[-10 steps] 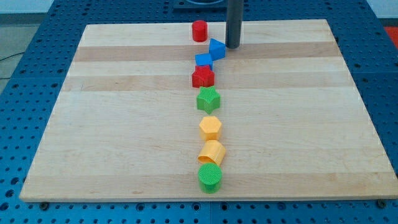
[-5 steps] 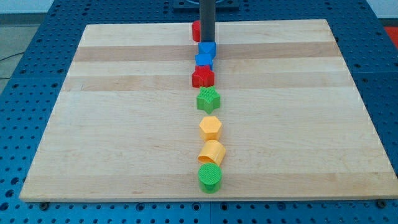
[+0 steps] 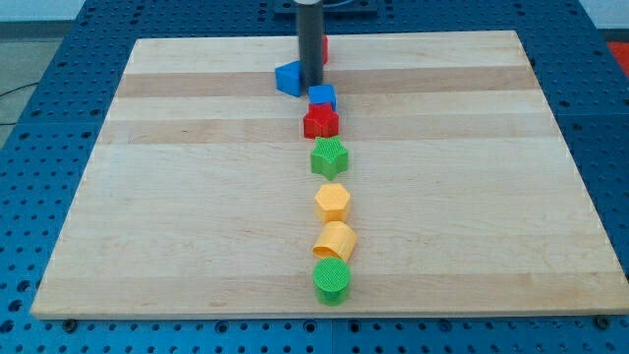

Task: Separate the blue triangle from vertical line

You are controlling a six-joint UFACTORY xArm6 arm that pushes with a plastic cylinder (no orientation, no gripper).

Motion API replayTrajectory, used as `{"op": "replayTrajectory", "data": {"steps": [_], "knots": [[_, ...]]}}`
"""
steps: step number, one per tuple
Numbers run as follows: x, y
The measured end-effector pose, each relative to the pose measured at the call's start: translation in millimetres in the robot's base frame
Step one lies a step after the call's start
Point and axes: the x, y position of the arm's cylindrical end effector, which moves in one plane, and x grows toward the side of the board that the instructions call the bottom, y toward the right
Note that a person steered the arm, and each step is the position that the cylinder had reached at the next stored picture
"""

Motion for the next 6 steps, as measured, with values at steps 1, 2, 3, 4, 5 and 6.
{"op": "replayTrajectory", "data": {"steps": [1,2,3,4,5,6], "knots": [[-12.2,-58.1],[-16.8,-113.6],[-19.3,-156.4],[-8.1,-112.3],[-3.8,-71.6],[-3.8,-70.5]]}}
